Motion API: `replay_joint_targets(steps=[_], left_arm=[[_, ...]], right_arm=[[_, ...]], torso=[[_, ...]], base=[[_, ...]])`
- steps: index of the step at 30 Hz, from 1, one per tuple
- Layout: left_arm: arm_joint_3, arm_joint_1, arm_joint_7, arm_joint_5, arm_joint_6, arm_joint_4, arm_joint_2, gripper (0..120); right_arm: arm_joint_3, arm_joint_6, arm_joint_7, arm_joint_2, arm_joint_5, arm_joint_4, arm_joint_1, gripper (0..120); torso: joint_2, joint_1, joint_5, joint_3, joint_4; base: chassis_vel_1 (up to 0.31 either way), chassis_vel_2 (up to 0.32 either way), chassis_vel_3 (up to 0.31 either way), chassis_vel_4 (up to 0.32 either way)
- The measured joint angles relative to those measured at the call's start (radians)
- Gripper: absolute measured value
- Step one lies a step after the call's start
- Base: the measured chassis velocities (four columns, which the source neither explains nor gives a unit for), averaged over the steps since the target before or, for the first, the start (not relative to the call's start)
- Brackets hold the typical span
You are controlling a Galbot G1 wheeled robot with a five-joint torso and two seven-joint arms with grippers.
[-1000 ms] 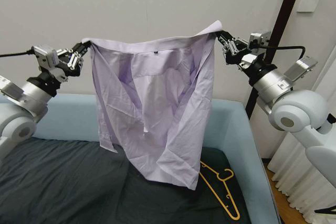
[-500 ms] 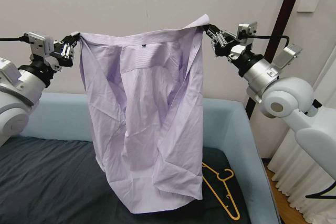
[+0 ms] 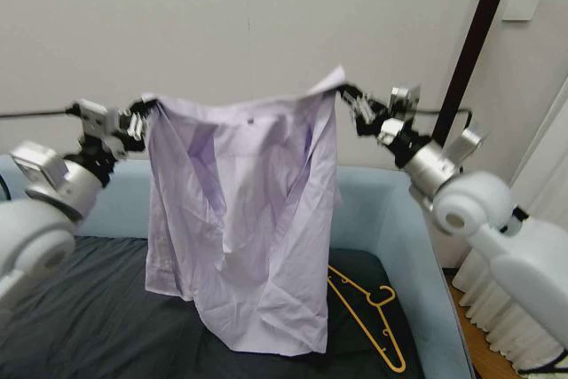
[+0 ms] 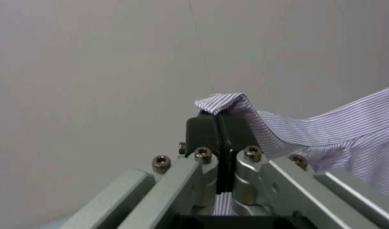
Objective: Pick up the clothes from the sofa and hang them on the clothes hanger.
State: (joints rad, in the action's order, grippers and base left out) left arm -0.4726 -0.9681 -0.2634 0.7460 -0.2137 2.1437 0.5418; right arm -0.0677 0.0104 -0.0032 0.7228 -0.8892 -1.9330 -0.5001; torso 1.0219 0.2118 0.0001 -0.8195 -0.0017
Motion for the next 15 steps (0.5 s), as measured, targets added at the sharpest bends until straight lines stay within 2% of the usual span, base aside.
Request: replay_joint_targets(steps=[3,4,7,11,15], left_arm=[[0.009,-0.039,-0.008,-0.033,-0.017,0.003,0.029,0],[0.018,-0.080,-0.014,-0.067,-0.027,0.002,0.059,0],[0.050,-0.256,-0.006,-0.250,-0.037,-0.054,0.211,0],[0.053,-0.286,0.006,-0.294,-0.025,-0.078,0.251,0],[0.053,-0.311,0.043,-0.322,0.014,-0.098,0.279,0]], right_arm=[[0.008,-0.001,0.000,0.009,0.048,0.006,-0.060,0],[0.015,-0.001,0.000,0.022,0.094,0.014,-0.113,0],[0.014,0.001,-0.034,0.090,0.256,0.088,-0.300,0],[-0.004,0.009,-0.066,0.122,0.301,0.132,-0.329,0],[-0.044,0.016,-0.048,0.193,0.361,0.215,-0.317,0]], torso=[[0.000,0.000,-0.0003,0.000,0.0001],[0.000,0.000,-0.0005,0.000,0.0003],[0.000,0.000,-0.0010,0.000,0.0008],[0.000,0.000,-0.0007,0.000,0.0006],[0.000,0.000,-0.0006,0.000,0.0007]], base=[[0.000,0.000,0.000,0.000],[0.000,0.000,0.000,0.000],[0.000,0.000,0.000,0.000],[0.000,0.000,0.000,0.000],[0.000,0.000,0.000,0.000]])
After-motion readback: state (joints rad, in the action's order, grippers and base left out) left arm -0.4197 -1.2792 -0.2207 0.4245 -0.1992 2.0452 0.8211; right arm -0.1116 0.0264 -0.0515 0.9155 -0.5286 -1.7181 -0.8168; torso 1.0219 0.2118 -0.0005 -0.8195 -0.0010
